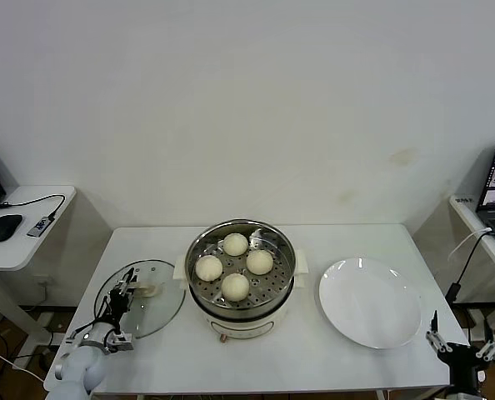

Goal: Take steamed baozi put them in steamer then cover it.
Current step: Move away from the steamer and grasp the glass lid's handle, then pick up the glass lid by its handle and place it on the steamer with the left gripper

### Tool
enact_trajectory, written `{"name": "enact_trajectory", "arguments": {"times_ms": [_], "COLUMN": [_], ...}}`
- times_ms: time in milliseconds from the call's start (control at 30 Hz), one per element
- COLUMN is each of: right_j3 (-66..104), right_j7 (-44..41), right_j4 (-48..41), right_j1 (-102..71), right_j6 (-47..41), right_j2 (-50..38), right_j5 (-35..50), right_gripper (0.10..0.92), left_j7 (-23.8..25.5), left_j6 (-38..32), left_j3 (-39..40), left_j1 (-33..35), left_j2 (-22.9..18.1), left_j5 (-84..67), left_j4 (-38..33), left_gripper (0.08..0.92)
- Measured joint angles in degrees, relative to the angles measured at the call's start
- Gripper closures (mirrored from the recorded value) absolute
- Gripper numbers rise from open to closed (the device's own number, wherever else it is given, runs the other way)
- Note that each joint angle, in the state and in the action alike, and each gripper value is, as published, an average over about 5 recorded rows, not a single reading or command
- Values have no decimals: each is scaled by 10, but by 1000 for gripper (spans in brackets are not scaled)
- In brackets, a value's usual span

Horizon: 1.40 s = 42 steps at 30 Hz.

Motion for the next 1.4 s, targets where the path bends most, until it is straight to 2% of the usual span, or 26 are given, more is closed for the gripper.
{"name": "enact_trajectory", "arguments": {"times_ms": [233,333,533,800,1067,1400], "right_j3": [-7,-9,-18,-28,-38,-49], "right_j7": [-1,-2,-13,-27,-36,-41], "right_j4": [0,2,11,15,14,7], "right_j1": [-2,-3,-9,-15,-19,-21], "right_j6": [2,1,0,4,12,19], "right_j2": [0,0,-8,-25,-36,-42], "right_j5": [-3,-4,-6,-7,-10,-18], "right_gripper": [203,203,203,203,203,203], "left_j7": [-13,-20,-23,-4,52,130], "left_j6": [-14,-18,-10,38,109,205], "left_j3": [-2,-6,-20,-46,-75,-61], "left_j1": [2,6,26,85,148,163], "left_j2": [-5,-7,-1,18,49,101], "left_j5": [-8,-11,-23,-52,-76,-103], "left_j4": [7,6,-27,-139,-278,-415], "left_gripper": [815,857,859,859,859,859]}}
